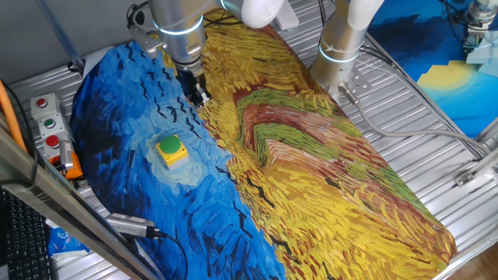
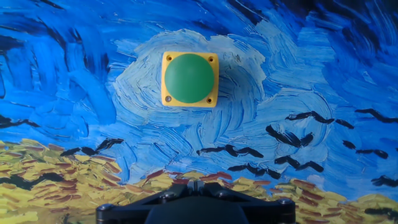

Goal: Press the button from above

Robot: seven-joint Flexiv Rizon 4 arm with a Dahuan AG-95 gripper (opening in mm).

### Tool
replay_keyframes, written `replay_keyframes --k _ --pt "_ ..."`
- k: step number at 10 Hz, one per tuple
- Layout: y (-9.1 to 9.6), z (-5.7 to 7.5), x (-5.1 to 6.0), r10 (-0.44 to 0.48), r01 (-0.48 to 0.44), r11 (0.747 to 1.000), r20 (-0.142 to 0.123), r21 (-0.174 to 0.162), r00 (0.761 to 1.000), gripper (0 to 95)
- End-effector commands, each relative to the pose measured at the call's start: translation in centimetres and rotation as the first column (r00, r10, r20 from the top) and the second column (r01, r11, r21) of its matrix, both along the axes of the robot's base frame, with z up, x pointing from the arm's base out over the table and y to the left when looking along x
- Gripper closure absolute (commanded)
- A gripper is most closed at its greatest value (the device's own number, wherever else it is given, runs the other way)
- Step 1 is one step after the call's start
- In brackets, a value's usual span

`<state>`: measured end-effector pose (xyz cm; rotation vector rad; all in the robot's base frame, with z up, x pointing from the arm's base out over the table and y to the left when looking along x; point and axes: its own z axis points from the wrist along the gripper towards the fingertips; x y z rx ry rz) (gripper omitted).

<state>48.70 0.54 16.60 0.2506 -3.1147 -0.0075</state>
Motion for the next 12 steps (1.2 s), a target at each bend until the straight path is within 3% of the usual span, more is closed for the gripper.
replay_keyframes --k 1,5,9,12 --pt "0.1 0.0 0.2 -0.008 0.008 1.0 -0.011 0.002 1.0 95.0" --pt "0.5 0.4 0.2 -0.021 0.021 1.0 -0.003 0.0 1.0 95.0" --pt "2.2 -0.3 0.7 -0.081 0.081 0.997 -0.002 0.0 0.997 95.0" --pt "2.2 -0.7 0.8 -0.08 0.08 0.997 -0.002 -0.003 0.997 95.0"
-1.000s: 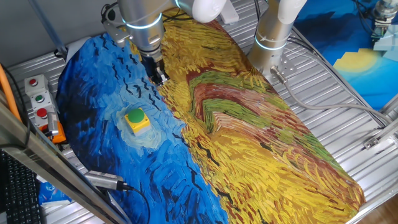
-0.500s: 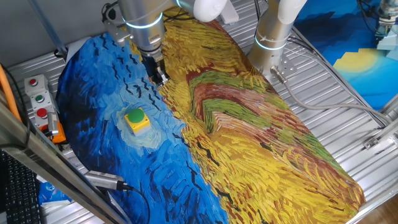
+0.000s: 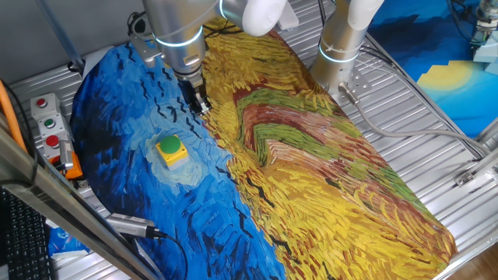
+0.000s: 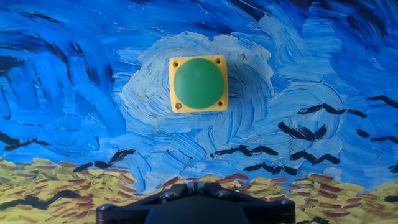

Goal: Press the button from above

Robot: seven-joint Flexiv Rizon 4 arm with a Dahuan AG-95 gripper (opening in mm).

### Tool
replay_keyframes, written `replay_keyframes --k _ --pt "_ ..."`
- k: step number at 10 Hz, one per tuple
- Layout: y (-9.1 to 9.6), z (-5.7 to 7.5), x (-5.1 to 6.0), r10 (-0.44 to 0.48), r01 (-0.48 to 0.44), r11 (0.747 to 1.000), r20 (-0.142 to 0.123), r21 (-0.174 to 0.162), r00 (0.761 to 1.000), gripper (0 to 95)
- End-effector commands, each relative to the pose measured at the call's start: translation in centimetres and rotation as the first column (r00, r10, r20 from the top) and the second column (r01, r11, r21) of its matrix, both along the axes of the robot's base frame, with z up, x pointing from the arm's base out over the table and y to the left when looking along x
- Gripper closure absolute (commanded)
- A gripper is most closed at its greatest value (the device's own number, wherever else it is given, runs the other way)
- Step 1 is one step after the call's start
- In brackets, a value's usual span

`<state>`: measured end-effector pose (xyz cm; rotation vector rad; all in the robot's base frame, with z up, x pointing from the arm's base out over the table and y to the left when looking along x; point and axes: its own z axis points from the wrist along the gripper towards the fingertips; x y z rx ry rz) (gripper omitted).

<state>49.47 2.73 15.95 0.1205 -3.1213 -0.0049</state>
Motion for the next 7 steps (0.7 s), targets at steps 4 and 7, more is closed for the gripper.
replay_keyframes --k 4,7 --pt "-0.04 -0.19 0.36 0.01 -0.01 1.0 0.006 -0.002 1.0 95.0" --pt "-0.04 -0.19 0.36 0.012 -0.012 1.0 0.006 0.0 1.0 95.0"
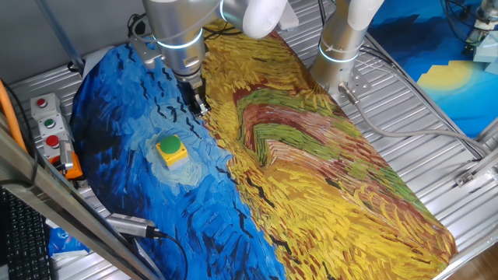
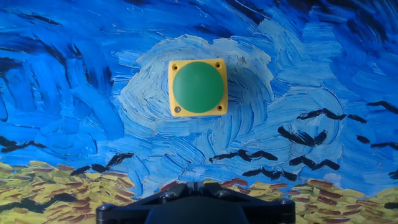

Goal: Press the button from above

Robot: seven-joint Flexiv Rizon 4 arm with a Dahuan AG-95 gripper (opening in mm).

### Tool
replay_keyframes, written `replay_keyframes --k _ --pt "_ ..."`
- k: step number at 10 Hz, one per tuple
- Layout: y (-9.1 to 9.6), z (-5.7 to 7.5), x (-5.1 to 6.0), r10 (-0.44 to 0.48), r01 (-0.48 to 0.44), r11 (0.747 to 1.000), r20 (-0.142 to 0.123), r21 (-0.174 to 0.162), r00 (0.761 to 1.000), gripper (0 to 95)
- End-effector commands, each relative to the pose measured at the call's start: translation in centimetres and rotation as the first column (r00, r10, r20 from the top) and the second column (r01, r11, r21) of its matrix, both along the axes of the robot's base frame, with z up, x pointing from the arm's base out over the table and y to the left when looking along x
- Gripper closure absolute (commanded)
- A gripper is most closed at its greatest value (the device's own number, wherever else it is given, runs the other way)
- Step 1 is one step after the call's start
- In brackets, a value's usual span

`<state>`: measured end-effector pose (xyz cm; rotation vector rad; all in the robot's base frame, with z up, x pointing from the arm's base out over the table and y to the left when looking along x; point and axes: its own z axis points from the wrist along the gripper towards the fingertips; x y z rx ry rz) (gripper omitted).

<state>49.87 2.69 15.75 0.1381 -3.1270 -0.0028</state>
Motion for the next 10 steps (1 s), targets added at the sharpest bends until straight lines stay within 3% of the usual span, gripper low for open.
replay_keyframes --k 1,6,10 --pt "0.0 0.0 0.0 0.003 -0.003 1.0 -0.002 0.001 1.0 95.0" --pt "0.0 0.2 0.2 0.006 -0.006 1.0 -0.005 0.004 1.0 95.0" --pt "0.4 1.0 2.6 0.004 -0.004 1.0 -0.016 0.005 1.0 95.0"
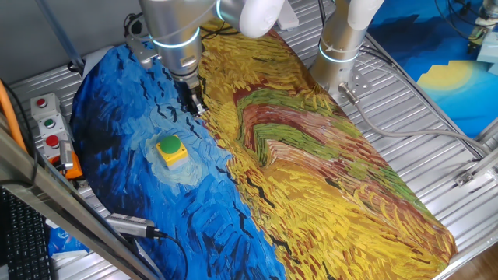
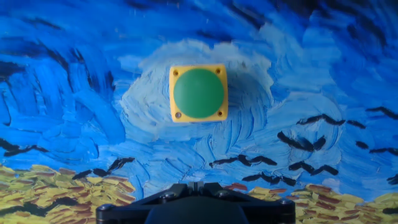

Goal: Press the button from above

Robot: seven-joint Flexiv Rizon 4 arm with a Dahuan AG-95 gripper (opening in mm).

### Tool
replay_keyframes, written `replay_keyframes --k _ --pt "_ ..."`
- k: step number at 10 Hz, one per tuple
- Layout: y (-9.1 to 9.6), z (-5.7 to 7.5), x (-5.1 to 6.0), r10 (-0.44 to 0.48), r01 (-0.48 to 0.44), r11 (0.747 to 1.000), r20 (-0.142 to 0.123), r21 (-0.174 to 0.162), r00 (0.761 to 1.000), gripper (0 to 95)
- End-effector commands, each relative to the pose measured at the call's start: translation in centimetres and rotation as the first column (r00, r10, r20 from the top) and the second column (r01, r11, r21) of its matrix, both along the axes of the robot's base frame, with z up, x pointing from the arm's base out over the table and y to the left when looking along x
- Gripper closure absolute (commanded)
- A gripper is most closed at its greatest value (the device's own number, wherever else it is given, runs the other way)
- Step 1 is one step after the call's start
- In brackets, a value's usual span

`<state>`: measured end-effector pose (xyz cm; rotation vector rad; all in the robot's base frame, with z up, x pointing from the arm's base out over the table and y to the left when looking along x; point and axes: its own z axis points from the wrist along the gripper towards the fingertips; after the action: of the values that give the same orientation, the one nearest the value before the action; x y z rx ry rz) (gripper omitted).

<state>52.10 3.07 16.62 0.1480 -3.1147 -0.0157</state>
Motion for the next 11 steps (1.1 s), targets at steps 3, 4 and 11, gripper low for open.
replay_keyframes --k 3,4,11 --pt "0.8 1.2 3.9 -0.017 0.017 1.0 -0.029 -0.003 0.999 95.0" --pt "1.0 1.5 4.9 -0.018 0.018 1.0 -0.037 -0.003 0.999 95.0" --pt "0.8 -0.6 8.1 0.015 -0.015 1.0 -0.052 0.006 0.999 95.0"
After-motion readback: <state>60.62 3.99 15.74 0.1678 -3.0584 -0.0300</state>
